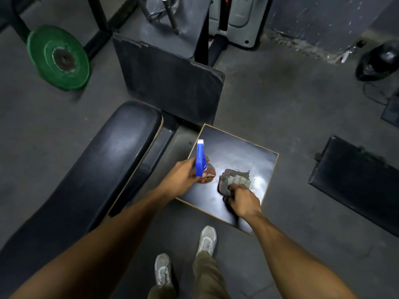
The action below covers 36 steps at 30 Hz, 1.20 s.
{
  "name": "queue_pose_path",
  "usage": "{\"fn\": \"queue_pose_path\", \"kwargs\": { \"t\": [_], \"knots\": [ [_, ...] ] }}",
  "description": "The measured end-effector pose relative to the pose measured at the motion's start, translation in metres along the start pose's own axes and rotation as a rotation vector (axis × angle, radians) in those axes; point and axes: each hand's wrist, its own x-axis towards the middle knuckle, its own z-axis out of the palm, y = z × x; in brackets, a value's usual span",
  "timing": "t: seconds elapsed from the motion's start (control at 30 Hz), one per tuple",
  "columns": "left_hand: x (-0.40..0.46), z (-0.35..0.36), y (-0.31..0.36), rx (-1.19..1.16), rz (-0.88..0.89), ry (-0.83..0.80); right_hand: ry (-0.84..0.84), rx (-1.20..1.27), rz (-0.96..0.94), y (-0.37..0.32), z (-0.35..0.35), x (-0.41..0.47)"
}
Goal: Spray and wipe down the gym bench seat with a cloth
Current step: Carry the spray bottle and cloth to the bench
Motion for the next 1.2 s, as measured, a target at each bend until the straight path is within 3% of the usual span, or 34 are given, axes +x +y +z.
{"fn": "queue_pose_path", "kwargs": {
  "t": [0.27, 0.5, 0.9, 1.2],
  "knots": [
    [-0.085, -0.052, -0.029, -0.031, -0.081, 0.219, 0.009, 0.104, -0.203, -0.081, -0.031, -0.013],
    [-0.197, -0.103, -0.092, -0.09, -0.26, 0.473, -0.034, 0.057, -0.481, -0.216, -0.013, -0.028],
    [-0.391, -0.149, -0.243, -0.243, -0.534, 0.825, -0.16, -0.011, -0.748, -0.453, 0.158, -0.053],
    [-0.463, -0.146, -0.332, -0.356, -0.648, 1.033, -0.13, -0.224, -0.845, -0.557, 0.28, -0.044]
  ]
}}
